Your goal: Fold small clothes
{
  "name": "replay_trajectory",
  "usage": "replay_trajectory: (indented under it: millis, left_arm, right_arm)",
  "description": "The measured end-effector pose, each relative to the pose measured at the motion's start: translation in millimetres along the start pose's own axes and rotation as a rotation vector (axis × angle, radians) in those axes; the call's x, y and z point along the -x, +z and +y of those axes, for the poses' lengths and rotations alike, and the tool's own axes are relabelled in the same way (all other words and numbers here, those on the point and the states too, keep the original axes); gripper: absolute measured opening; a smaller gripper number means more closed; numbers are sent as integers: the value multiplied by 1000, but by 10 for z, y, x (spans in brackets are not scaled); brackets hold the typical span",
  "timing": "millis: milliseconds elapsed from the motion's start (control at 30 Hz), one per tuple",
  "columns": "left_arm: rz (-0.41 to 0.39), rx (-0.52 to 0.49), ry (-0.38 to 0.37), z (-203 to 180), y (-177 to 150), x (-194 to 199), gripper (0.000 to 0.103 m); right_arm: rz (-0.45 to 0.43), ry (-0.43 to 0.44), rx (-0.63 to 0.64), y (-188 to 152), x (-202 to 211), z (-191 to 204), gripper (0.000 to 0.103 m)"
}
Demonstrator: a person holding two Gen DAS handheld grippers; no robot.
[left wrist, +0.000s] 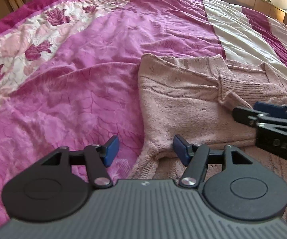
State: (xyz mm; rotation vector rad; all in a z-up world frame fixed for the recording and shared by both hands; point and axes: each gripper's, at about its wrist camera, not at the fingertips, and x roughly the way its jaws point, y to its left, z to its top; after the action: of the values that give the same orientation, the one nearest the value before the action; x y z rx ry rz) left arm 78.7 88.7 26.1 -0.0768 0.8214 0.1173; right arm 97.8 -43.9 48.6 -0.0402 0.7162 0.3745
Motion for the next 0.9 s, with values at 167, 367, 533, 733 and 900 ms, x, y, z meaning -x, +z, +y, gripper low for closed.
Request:
replay_trajectory:
  millis: [167, 367, 533, 733, 900]
  left_arm:
    - [-8, -24, 14, -44, -1, 7, 63]
    - [-35, -30, 17, -91, 98, 57, 62]
    - [-70, -40, 3, -159, 195, 96, 62]
    - [-94, -90, 6, -295, 254, 55, 62]
    - [-80, -102, 17, -327, 234, -46, 62]
  right_arm:
    - [-25, -23, -24, -87, -102, -103, 30]
    - [-99, -26, -152, -44, 101, -371, 11]
    - [-190, -48, -200, 78, 407, -585, 11]
    - [-269, -101, -275, 97, 795, -1038, 11]
    - [-271, -185, -366, -107, 987, -1516, 11]
